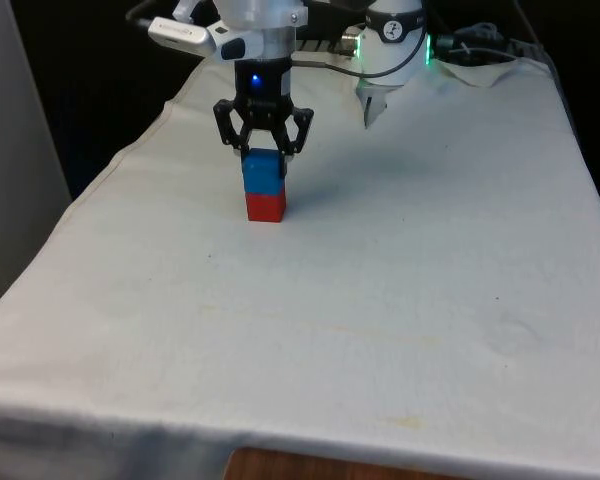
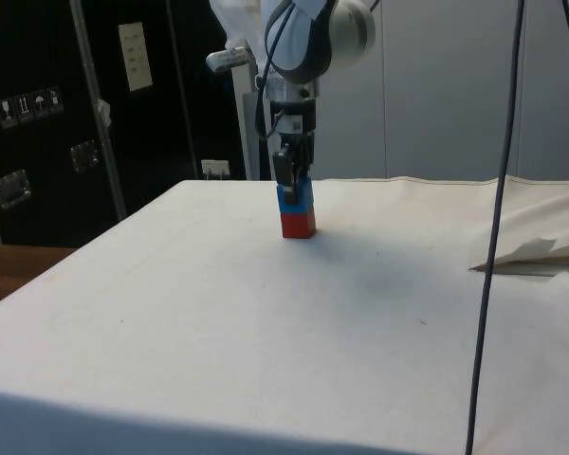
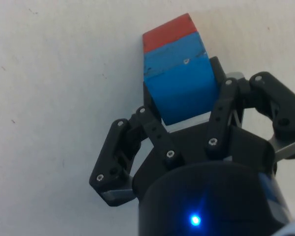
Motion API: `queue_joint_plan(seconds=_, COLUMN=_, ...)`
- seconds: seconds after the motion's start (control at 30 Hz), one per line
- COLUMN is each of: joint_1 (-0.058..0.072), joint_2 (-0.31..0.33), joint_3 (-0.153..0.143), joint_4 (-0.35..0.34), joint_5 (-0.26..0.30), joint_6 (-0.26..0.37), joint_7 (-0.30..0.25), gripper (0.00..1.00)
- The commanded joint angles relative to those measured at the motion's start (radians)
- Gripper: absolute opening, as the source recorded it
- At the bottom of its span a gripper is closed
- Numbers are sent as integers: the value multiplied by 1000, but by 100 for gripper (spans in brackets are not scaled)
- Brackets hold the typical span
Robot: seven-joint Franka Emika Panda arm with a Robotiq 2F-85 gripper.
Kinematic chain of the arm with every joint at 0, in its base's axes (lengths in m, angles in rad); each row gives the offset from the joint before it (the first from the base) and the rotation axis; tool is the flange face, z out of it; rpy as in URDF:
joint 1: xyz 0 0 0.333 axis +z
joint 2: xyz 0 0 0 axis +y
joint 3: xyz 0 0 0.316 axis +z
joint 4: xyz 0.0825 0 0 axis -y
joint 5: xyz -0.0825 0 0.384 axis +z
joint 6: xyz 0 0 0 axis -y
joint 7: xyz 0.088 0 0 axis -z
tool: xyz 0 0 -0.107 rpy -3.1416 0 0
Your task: Stack the two cubes.
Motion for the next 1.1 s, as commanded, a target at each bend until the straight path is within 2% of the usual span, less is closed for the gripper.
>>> queue_joint_plan(seconds=0.0, joint_1=-2, joint_2=0, joint_3=2, joint_4=0, joint_5=2, joint_6=0, joint_7=-2, gripper=2)
queue_joint_plan(seconds=0.47, joint_1=0, joint_2=0, joint_3=0, joint_4=0, joint_5=-1, joint_6=0, joint_7=0, gripper=3)
queue_joint_plan(seconds=0.5, joint_1=0, joint_2=0, joint_3=0, joint_4=0, joint_5=-1, joint_6=0, joint_7=0, gripper=7)
queue_joint_plan(seconds=0.63, joint_1=0, joint_2=0, joint_3=0, joint_4=0, joint_5=0, joint_6=0, joint_7=0, gripper=48)
queue_joint_plan(seconds=0.67, joint_1=0, joint_2=0, joint_3=0, joint_4=0, joint_5=-1, joint_6=0, joint_7=0, gripper=48)
queue_joint_plan(seconds=0.73, joint_1=0, joint_2=0, joint_3=0, joint_4=0, joint_5=-1, joint_6=0, joint_7=0, gripper=67)
queue_joint_plan(seconds=0.77, joint_1=0, joint_2=0, joint_3=0, joint_4=0, joint_5=0, joint_6=0, joint_7=0, gripper=87)
queue_joint_plan(seconds=0.8, joint_1=0, joint_2=0, joint_3=0, joint_4=0, joint_5=0, joint_6=0, joint_7=0, gripper=96)
queue_joint_plan(seconds=0.83, joint_1=0, joint_2=0, joint_3=0, joint_4=0, joint_5=0, joint_6=0, joint_7=0, gripper=100)
queue_joint_plan(seconds=1.07, joint_1=0, joint_2=0, joint_3=0, joint_4=0, joint_5=0, joint_6=-1, joint_7=0, gripper=100)
